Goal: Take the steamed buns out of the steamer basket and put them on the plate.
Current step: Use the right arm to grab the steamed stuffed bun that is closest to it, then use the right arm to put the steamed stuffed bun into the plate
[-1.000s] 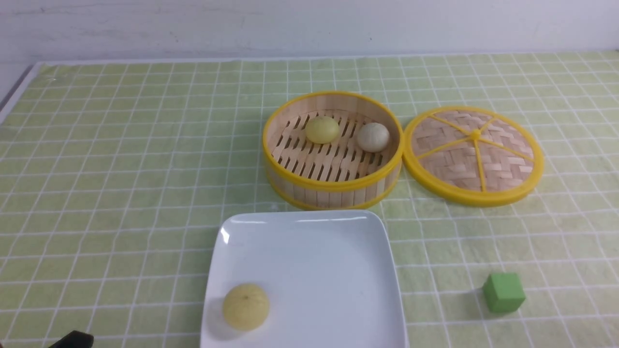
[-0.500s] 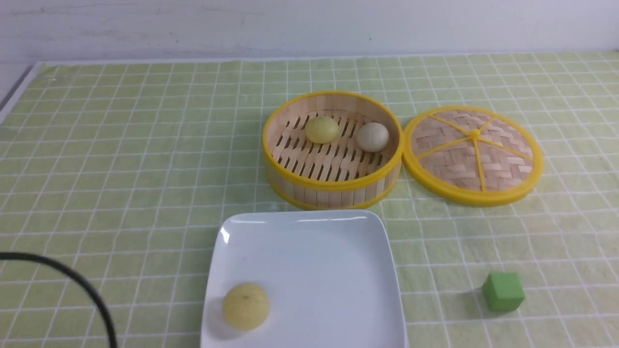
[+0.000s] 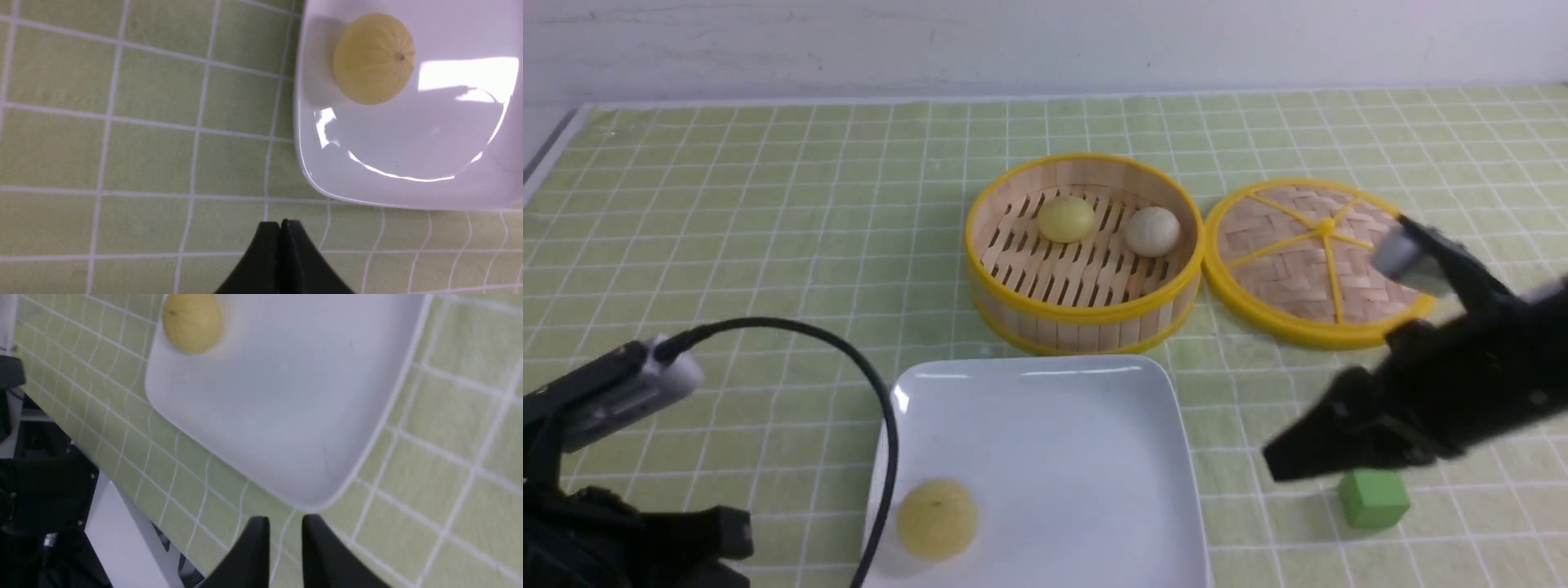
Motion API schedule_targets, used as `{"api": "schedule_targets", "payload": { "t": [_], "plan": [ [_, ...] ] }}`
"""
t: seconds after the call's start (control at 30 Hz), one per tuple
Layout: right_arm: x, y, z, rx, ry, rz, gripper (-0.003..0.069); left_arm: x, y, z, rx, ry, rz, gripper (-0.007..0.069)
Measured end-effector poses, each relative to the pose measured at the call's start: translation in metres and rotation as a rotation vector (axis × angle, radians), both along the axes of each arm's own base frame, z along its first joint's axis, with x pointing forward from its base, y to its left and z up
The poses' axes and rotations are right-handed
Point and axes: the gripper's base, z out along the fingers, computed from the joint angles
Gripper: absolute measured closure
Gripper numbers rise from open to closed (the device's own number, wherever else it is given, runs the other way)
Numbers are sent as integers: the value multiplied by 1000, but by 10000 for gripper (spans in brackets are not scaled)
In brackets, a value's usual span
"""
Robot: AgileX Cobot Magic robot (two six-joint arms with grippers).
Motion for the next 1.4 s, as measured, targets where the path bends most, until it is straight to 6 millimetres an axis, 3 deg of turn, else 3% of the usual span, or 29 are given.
{"api": "schedule_targets", "payload": {
  "t": [0.1,0.13,0.23,0.37,0.4,0.43,0.47,0.5,0.57,0.67,0.7,0.77,0.8,0.87,1.0,1.07,1.13,1.2,1.27,1.3,1.33,1.4],
  "plan": [
    [48,30,6,-89,-67,58,348,12,0,-8,1,22,-1,564],
    [50,31,3,-91,-53,54,342,13,0,-8,2,19,1,554],
    [97,58,7,-218,-135,68,258,21,1,-12,8,4,18,486],
    [160,85,-8,-393,-223,30,204,23,1,-11,8,-17,30,358],
    [161,85,-4,-398,-240,30,203,23,1,-11,8,-17,30,358],
    [186,92,-17,-463,-250,-5,197,23,1,-11,8,-18,30,320],
    [187,92,-12,-466,-265,-7,196,23,1,-11,8,-18,30,316],
    [208,96,-22,-514,-278,-45,193,23,1,-11,7,-18,30,298],
    [218,97,-28,-542,-282,-61,193,23,1,-11,6,-18,31,293],
    [244,102,-56,-625,-277,-85,192,23,1,-11,1,-19,32,286],
    [245,102,-53,-625,-284,-88,192,23,1,-11,1,-19,32,286],
    [256,104,-70,-665,-279,-90,211,23,1,-11,2,-19,30,286],
    [257,104,-73,-667,-275,-88,211,23,1,-11,2,-19,30,286],
    [260,105,-73,-681,-277,-92,299,23,1,-11,2,-19,30,286],
    [258,103,-59,-673,-281,-97,578,23,1,-11,1,-19,31,286],
    [255,103,-47,-657,-288,-98,634,23,1,-11,1,-19,32,286],
    [245,107,-24,-611,-301,-82,641,23,1,-11,0,-19,33,286],
    [229,112,8,-552,-323,-68,641,23,1,-11,-2,-16,33,286],
    [198,117,51,-478,-350,-44,641,23,1,-11,-2,-11,31,286],
    [194,119,51,-473,-340,-33,641,23,1,-11,-2,-11,31,286],
    [168,123,69,-449,-335,0,641,23,1,-11,-2,-11,31,286],
    [127,128,75,-451,-288,67,641,23,1,-11,-2,-13,32,286]
  ]
}}
